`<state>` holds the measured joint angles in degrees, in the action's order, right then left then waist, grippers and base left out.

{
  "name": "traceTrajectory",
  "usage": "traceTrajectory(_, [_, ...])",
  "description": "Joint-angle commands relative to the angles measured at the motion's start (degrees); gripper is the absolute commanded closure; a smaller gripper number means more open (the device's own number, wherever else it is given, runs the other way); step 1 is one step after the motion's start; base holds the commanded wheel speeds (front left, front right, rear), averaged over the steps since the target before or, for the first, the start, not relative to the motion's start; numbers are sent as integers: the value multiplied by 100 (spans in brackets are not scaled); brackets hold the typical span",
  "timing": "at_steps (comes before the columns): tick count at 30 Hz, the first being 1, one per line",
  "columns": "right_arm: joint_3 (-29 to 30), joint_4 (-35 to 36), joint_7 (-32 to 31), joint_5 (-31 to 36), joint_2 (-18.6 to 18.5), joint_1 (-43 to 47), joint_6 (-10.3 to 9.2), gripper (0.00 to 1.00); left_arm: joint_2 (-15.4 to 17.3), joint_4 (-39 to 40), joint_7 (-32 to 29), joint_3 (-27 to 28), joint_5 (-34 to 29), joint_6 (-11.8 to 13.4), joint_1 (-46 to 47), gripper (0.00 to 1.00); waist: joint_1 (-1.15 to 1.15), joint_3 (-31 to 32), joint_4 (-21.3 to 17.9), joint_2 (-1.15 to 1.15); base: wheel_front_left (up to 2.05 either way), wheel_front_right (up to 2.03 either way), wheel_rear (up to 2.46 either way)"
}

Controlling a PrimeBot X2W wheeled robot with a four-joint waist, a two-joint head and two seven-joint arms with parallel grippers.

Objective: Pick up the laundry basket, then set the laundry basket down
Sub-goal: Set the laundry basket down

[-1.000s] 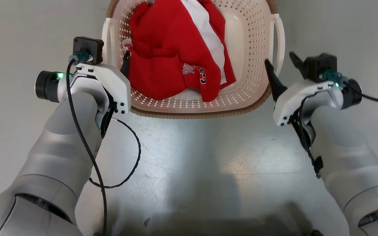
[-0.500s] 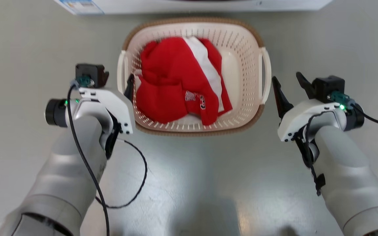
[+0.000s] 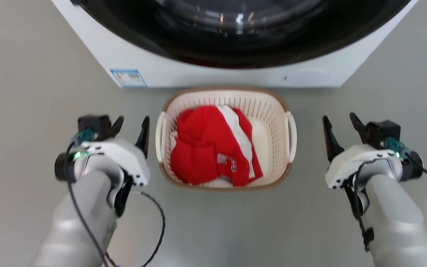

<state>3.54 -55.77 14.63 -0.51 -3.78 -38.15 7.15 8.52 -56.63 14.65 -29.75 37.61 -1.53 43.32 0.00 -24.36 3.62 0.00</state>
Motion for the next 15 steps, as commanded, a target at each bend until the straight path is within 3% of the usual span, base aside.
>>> traceTrajectory(1, [-88,162,37,44,64,170,34,0,237,130,34,184,-83,30,-95,0,0,385,65,0,0,0,0])
traceTrajectory(15, [87,1096,37,86,-143,1438,34,0,456,1120,35,1173,-583,-77,-1726,0,0,1876,137,0,0,0,0])
